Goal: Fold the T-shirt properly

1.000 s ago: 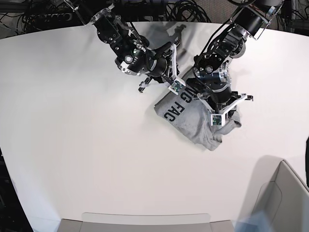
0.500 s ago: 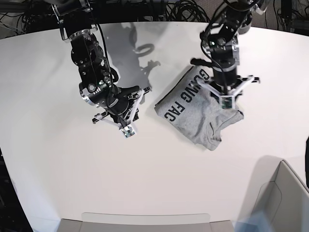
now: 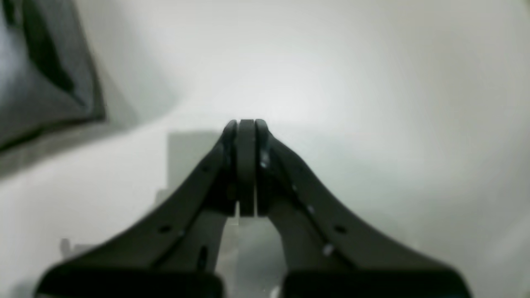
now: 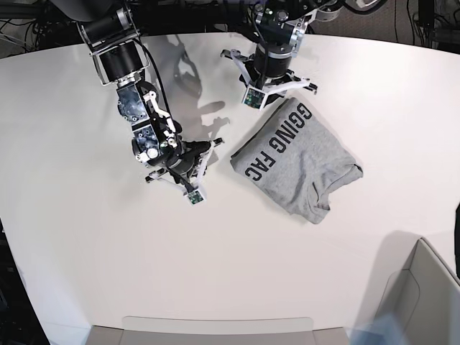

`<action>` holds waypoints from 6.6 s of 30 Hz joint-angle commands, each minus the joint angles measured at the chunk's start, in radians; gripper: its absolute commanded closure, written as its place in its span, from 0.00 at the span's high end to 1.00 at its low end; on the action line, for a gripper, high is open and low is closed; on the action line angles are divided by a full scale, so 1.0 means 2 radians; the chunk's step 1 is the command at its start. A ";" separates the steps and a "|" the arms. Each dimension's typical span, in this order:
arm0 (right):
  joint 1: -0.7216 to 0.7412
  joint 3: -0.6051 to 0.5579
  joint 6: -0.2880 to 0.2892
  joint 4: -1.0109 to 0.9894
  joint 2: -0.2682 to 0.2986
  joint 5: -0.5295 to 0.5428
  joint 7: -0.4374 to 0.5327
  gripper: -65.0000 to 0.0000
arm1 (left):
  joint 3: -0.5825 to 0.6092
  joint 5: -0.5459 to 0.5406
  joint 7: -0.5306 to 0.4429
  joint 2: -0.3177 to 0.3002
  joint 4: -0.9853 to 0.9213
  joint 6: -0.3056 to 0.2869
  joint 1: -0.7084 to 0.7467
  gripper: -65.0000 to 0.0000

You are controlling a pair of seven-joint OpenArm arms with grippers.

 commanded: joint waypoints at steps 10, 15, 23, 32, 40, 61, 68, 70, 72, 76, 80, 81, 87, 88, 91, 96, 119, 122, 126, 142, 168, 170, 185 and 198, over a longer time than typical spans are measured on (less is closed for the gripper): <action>-0.037 -0.073 0.002 0.051 -0.015 0.003 -0.007 0.00 | -0.071 0.009 0.016 -0.002 -0.070 0.004 -0.026 0.15; -0.068 -0.089 0.002 0.087 -0.024 0.003 -0.008 0.00 | -0.140 0.009 0.010 -0.004 -0.105 0.004 -0.026 0.15; -0.099 -0.086 0.002 0.124 -0.024 0.003 -0.008 0.00 | -0.214 0.009 -0.021 -0.047 -0.095 0.004 -0.026 0.26; -0.107 -0.085 0.002 0.124 -0.013 0.003 -0.008 0.00 | -0.298 0.009 -0.021 -0.051 0.046 0.008 -0.005 0.52; -0.115 -0.085 0.002 0.124 -0.010 0.003 -0.008 0.00 | -0.372 0.009 -0.075 -0.051 0.046 0.010 -0.005 0.59; -0.131 -0.084 0.002 0.166 0.010 0.003 -0.008 0.00 | -0.444 0.012 -0.077 -0.055 0.046 0.054 -0.004 0.64; -0.144 -0.084 0.001 0.203 0.010 0.003 -0.008 0.00 | -0.447 0.009 -0.078 -0.074 0.047 0.054 -0.005 0.64; -0.150 -0.084 0.001 0.211 0.010 0.003 -0.008 0.00 | -0.449 0.010 -0.078 -0.075 0.047 0.054 -0.005 0.64; -0.152 -0.084 0.001 0.216 0.009 0.003 -0.008 0.00 | -0.450 0.012 -0.078 -0.075 0.047 0.054 -0.004 0.64; -0.139 -0.084 0.001 0.216 0.009 0.003 -0.008 0.00 | -0.450 0.012 -0.073 -0.074 0.047 0.054 -0.003 0.64; -0.112 -0.084 0.001 0.217 0.010 0.003 -0.008 0.00 | -0.455 0.012 -0.072 -0.058 0.047 0.054 0.023 0.64; -0.102 -0.084 0.001 0.216 0.010 0.003 -0.008 0.00 | -0.461 0.012 -0.072 -0.052 0.047 0.054 0.030 0.64; -0.039 -0.085 0.001 0.216 0.013 0.003 -0.004 0.00 | -0.497 0.012 -0.072 -0.014 0.047 0.054 0.060 0.63; -0.029 -0.085 0.001 0.216 0.013 0.003 -0.004 0.00 | -0.500 0.012 -0.072 -0.011 0.047 0.054 0.066 0.61; -0.007 -0.087 0.001 0.216 0.013 0.003 -0.005 0.01 | -0.508 0.012 -0.072 -0.008 0.047 0.054 0.086 0.60; -0.001 -0.087 0.002 0.225 0.012 0.005 -0.008 0.34 | -0.508 0.012 -0.072 -0.007 0.047 0.054 0.111 0.60; 0.019 -0.084 0.001 0.262 0.034 0.135 0.049 0.46 | -0.503 0.013 -0.077 0.011 0.047 0.054 0.137 0.60; 0.022 -0.084 0.001 0.262 0.033 0.127 0.049 0.46 | -0.503 0.013 -0.077 0.011 0.047 0.054 0.137 0.60; 0.025 -0.077 0.002 0.264 0.031 0.126 0.050 0.46 | -0.503 0.013 -0.077 0.011 0.047 0.054 0.137 0.60; 0.021 0.096 0.004 0.109 0.013 0.566 0.031 0.46 | -0.507 -0.031 -0.145 0.082 0.048 0.077 0.080 0.60; 0.015 0.104 0.130 0.228 0.033 0.332 0.011 0.46 | -0.661 -0.457 -0.112 0.021 0.047 -0.047 0.016 0.60; 0.015 0.104 0.136 0.236 0.031 0.309 0.012 0.46 | -0.666 -0.461 -0.108 0.021 0.047 -0.062 0.016 0.59; 0.015 0.102 0.136 0.236 0.030 0.304 0.012 0.46 | -0.665 -0.461 -0.102 0.021 0.047 -0.096 0.016 0.54; 0.015 0.101 0.136 0.235 0.030 0.303 0.012 0.46 | -0.665 -0.461 -0.089 0.022 0.046 -0.097 0.016 0.54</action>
